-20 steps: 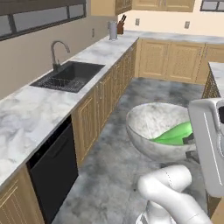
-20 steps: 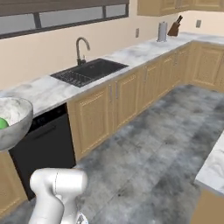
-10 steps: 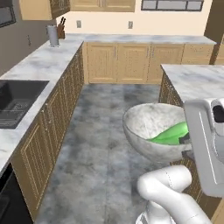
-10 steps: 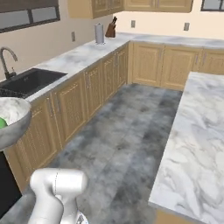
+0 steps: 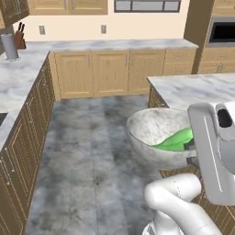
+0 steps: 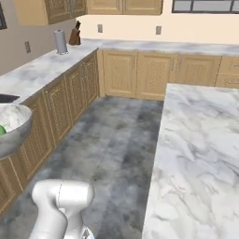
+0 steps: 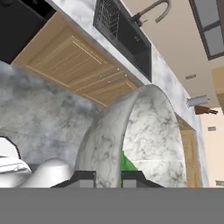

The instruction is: Pick the corn from the cabinet and place it in the bowl. Then pick the bowl and place it in the sink. Then turn on the sink facuet.

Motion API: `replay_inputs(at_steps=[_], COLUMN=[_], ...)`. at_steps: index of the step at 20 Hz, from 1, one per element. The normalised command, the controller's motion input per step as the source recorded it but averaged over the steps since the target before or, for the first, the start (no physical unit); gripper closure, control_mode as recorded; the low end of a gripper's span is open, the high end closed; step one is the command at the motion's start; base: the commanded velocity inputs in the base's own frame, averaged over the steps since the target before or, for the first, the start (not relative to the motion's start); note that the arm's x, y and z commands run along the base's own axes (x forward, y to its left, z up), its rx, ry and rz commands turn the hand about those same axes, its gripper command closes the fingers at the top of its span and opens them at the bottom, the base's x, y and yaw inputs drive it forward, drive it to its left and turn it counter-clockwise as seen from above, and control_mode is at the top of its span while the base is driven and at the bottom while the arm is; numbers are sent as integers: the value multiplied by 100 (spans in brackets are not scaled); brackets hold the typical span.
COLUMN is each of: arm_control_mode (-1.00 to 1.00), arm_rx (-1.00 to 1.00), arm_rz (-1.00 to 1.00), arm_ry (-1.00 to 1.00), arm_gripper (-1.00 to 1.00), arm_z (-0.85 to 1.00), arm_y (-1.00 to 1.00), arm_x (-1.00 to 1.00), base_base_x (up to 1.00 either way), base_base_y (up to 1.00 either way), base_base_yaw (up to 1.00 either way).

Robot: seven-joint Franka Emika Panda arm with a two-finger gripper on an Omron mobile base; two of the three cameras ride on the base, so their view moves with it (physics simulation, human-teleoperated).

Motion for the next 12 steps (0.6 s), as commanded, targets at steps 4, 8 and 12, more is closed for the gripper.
replay_inputs(at_steps=[4, 8, 12], arm_control_mode=[100, 100, 100], arm_rx=[0, 0, 0], arm_rz=[0, 0, 0], arm_ry=[0, 0, 0], arm_gripper=[100, 100, 100], arm_z=[0, 0, 0], arm_y=[0, 0, 0], arm_x=[0, 0, 0], base_base_x=[100, 100, 97], base_base_y=[0, 0, -1], base_base_yaw=[15, 24, 35])
